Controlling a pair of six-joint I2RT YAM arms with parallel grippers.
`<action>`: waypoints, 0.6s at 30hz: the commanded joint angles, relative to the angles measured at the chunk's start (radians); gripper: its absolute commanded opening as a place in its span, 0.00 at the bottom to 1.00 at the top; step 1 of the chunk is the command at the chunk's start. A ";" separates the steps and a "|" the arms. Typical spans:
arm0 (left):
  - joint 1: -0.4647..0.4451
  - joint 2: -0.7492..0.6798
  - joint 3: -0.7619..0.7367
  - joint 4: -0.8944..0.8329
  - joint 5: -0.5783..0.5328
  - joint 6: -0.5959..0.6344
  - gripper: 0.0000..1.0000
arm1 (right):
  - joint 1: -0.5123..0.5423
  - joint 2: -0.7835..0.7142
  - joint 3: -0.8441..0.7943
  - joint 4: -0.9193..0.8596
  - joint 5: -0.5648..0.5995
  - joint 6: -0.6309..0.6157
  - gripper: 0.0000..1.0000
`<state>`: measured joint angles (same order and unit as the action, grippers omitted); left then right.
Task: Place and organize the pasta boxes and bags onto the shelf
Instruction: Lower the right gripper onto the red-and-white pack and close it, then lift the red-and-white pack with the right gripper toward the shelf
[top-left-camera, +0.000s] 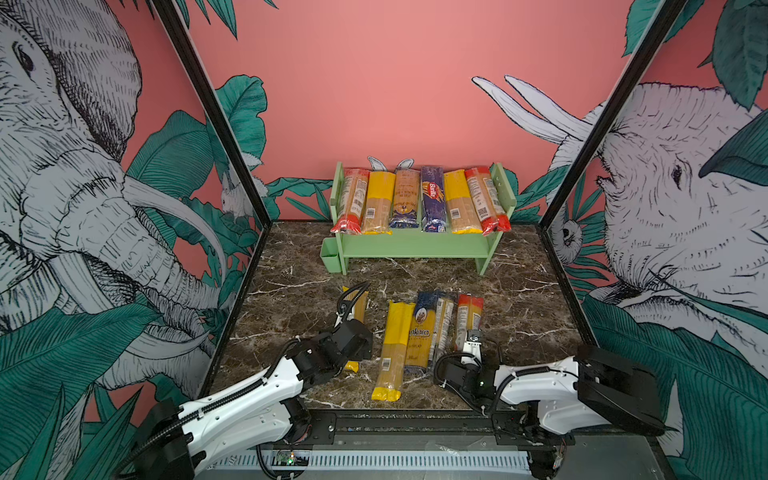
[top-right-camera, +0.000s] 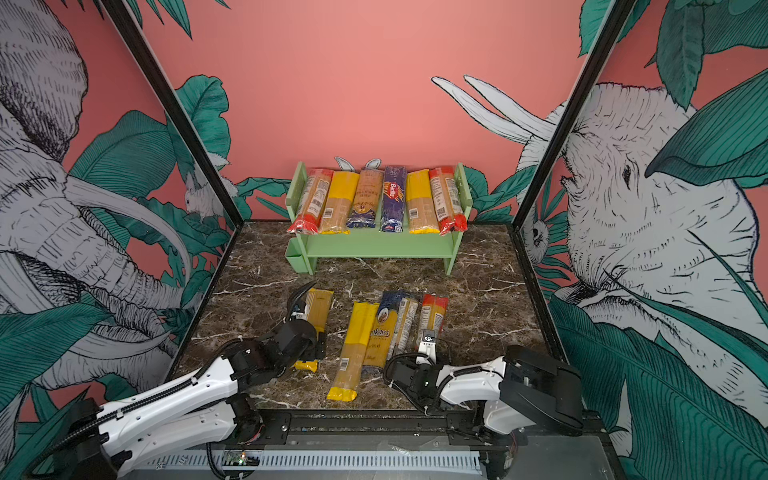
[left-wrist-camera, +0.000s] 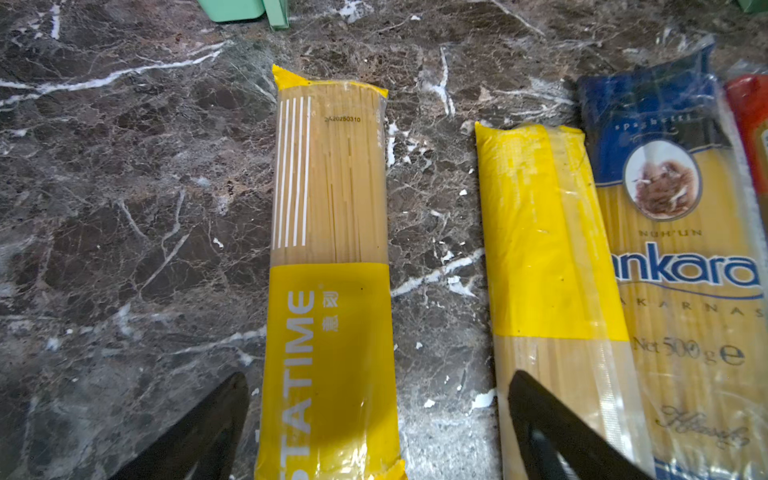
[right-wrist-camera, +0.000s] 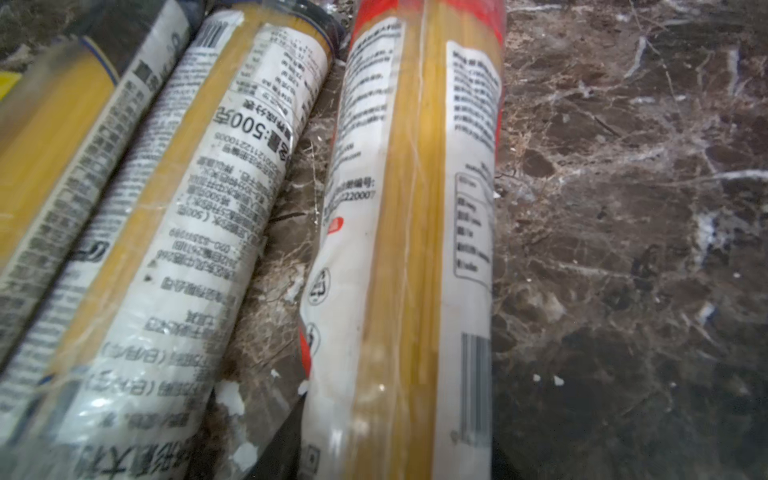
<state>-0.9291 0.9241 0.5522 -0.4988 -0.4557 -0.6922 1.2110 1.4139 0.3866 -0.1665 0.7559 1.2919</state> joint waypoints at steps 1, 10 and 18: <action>-0.005 0.005 0.008 0.030 -0.020 -0.018 0.98 | -0.034 0.056 -0.062 -0.106 -0.273 0.023 0.28; -0.005 -0.074 0.015 -0.027 -0.065 0.055 0.98 | -0.062 -0.125 -0.080 -0.112 -0.167 -0.067 0.02; -0.005 -0.337 -0.059 -0.070 -0.075 0.045 0.98 | -0.063 -0.356 -0.051 -0.213 -0.112 -0.170 0.00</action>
<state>-0.9298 0.6334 0.5182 -0.5205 -0.5072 -0.6434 1.1507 1.1210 0.3382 -0.2649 0.6434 1.1534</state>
